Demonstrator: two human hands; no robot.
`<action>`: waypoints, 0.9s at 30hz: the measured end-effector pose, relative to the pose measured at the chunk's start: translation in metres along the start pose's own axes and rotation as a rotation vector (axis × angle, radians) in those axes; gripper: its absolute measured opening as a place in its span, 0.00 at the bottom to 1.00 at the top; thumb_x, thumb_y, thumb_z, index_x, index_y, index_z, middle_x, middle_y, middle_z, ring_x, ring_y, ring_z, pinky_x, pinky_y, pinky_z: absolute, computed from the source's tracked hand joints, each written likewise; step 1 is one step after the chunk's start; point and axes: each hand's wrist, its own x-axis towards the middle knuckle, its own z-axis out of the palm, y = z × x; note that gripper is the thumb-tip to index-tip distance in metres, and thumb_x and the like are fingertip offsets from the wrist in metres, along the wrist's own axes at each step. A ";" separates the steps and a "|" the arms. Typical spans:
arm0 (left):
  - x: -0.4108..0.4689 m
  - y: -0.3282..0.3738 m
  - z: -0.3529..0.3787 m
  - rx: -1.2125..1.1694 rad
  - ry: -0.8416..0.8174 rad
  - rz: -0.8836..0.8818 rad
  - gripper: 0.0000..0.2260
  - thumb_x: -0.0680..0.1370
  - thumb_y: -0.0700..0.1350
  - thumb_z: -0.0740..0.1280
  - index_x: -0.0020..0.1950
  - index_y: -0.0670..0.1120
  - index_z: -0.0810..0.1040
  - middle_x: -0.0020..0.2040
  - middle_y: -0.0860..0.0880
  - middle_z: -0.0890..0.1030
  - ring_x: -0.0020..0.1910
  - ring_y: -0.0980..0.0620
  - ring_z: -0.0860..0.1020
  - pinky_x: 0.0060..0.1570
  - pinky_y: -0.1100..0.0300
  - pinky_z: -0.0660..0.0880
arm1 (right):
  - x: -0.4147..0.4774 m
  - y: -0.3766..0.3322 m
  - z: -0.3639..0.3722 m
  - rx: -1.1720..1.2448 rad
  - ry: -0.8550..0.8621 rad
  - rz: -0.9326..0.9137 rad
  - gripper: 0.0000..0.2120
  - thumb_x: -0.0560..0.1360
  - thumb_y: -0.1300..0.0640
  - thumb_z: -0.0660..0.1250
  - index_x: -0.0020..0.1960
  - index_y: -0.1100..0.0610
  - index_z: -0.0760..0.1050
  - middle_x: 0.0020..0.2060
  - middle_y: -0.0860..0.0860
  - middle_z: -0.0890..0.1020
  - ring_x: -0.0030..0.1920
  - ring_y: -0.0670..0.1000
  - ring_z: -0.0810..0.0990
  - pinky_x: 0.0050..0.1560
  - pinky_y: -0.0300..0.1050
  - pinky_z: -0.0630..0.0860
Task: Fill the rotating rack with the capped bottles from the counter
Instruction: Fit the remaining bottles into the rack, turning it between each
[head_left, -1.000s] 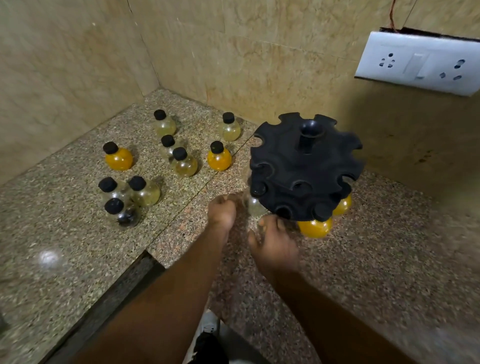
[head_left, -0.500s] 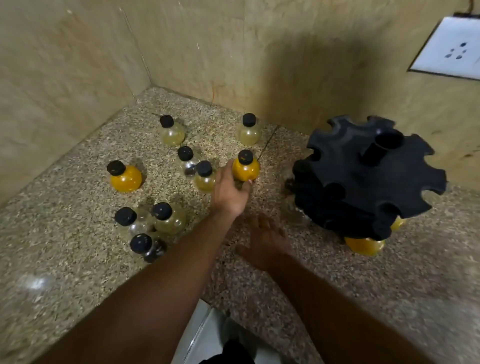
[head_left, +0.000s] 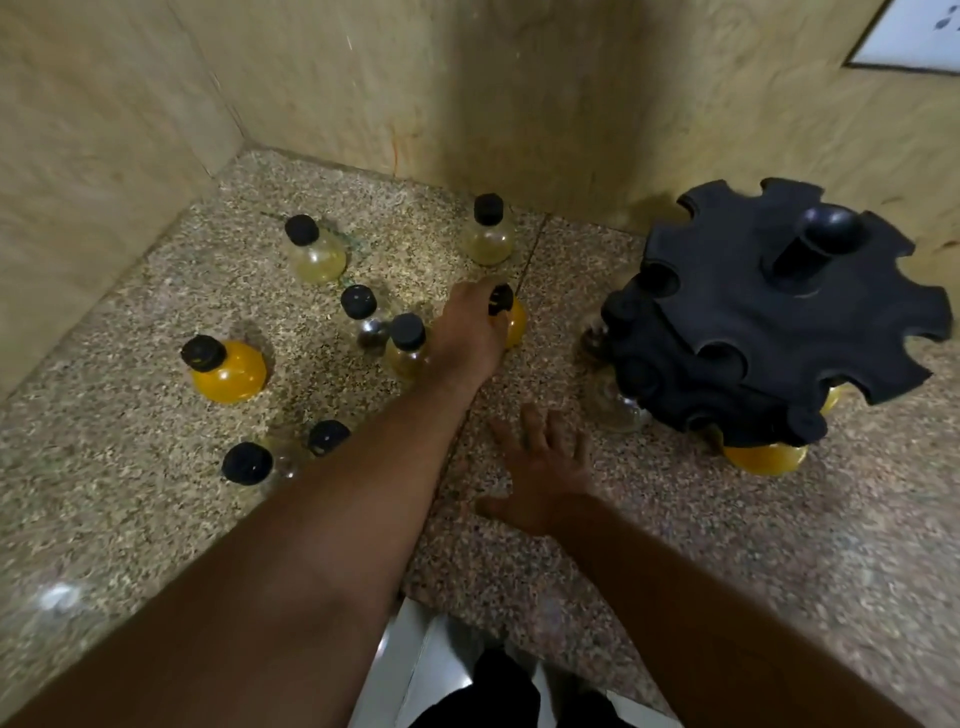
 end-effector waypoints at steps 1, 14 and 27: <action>-0.003 0.000 0.000 0.005 0.009 0.013 0.19 0.81 0.46 0.66 0.72 0.50 0.73 0.67 0.44 0.74 0.63 0.44 0.76 0.55 0.60 0.68 | 0.000 0.000 0.000 -0.001 0.002 0.001 0.52 0.70 0.25 0.62 0.81 0.42 0.36 0.80 0.55 0.33 0.79 0.65 0.34 0.73 0.74 0.38; -0.090 0.012 0.006 0.071 0.062 -0.129 0.22 0.71 0.62 0.69 0.60 0.52 0.77 0.57 0.50 0.78 0.53 0.46 0.80 0.48 0.52 0.77 | -0.039 0.008 -0.016 0.518 0.569 0.043 0.29 0.74 0.43 0.70 0.70 0.52 0.67 0.62 0.54 0.76 0.56 0.58 0.80 0.47 0.51 0.76; -0.170 0.072 0.053 -0.439 -0.160 -0.134 0.13 0.69 0.60 0.73 0.48 0.56 0.79 0.45 0.52 0.81 0.44 0.52 0.80 0.42 0.57 0.79 | -0.123 0.089 0.005 0.635 0.785 0.066 0.24 0.71 0.45 0.74 0.64 0.47 0.75 0.58 0.50 0.80 0.54 0.55 0.80 0.44 0.48 0.77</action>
